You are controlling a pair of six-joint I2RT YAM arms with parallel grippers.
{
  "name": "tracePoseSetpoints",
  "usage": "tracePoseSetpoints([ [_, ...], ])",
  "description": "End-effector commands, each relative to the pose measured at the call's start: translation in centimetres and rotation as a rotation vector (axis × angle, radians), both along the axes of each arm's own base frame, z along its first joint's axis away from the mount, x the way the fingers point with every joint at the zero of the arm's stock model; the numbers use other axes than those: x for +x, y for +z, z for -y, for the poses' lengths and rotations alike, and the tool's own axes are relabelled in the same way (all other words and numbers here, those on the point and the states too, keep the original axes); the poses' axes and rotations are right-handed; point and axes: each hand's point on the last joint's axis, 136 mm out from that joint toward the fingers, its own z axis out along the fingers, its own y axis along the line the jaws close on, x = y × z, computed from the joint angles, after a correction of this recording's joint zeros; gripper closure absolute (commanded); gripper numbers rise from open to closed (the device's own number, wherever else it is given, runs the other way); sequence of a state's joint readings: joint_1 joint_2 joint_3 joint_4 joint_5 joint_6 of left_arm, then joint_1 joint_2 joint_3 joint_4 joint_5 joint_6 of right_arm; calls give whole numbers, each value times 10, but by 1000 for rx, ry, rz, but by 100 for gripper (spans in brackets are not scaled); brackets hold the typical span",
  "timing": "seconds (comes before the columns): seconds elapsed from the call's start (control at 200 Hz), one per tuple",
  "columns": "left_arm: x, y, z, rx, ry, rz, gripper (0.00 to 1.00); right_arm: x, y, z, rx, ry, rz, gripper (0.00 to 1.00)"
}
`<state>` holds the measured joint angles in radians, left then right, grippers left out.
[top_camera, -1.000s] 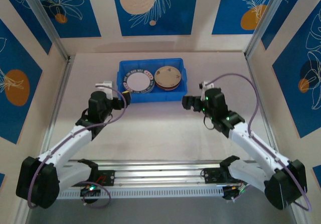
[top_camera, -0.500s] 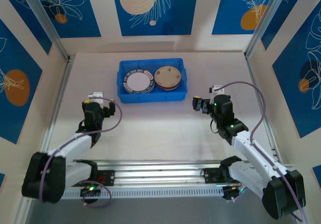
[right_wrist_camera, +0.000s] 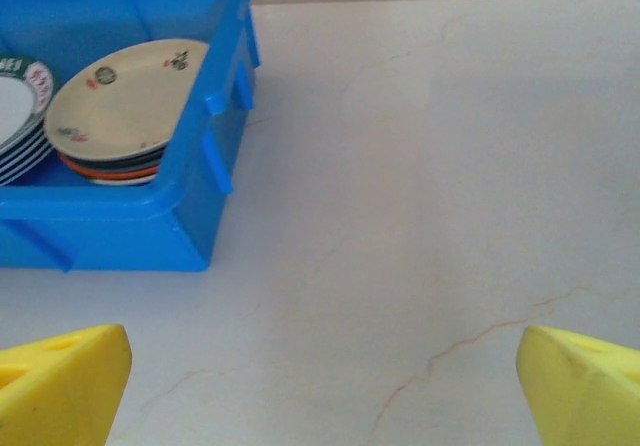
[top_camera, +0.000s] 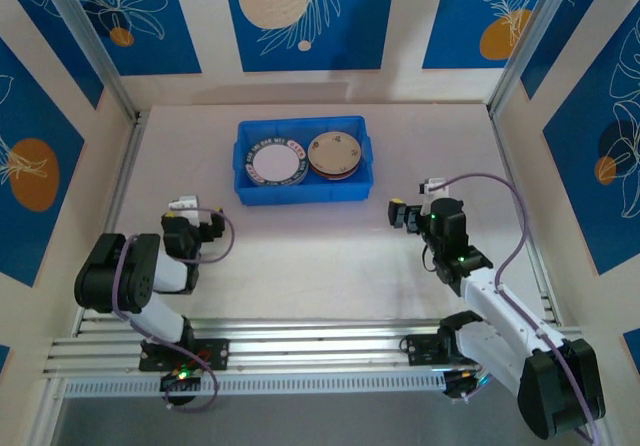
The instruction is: Place the plates into the plastic bin on the countertop
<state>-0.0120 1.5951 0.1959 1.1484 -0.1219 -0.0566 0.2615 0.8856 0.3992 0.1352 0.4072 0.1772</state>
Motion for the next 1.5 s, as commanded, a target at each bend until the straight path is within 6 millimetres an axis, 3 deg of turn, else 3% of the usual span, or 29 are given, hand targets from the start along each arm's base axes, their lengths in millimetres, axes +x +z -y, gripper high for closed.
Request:
tracePoseSetpoints([
  [0.0, 19, 33, 8, -10, -60, 96, 0, 10, 3, 24, 3, -70, 81, 1],
  [0.09, 29, 29, 21, -9, -138, 45, 0, 22, -9, 37, 47, -81, 125, 1],
  [0.185, 31, 29, 23, -7, -155, 41, 0, 39, -32, 46, 52, -74, 77, 1],
  [0.22, 31, 30, 23, -8, -150, 48, 0, 47, -32, 47, 42, -74, 74, 1],
  [0.315, 30, 30, 21, -6, -143, 52, 0, 60, -29, 37, 27, -7, 118, 1],
  [0.425, 30, 30, 21, -7, -142, 49, 0, 74, -58, 28, 30, 39, 97, 1],
  [0.46, 30, 29, 21, -7, -143, 48, 0, 82, -54, 24, 16, 45, 129, 1],
  [0.515, 31, 30, 21, -8, -143, 47, 0, 80, -62, 28, 45, 44, 25, 1],
  [1.491, 32, 30, 22, -7, -144, 46, 0, 83, -60, 27, 70, 72, 35, 1],
])
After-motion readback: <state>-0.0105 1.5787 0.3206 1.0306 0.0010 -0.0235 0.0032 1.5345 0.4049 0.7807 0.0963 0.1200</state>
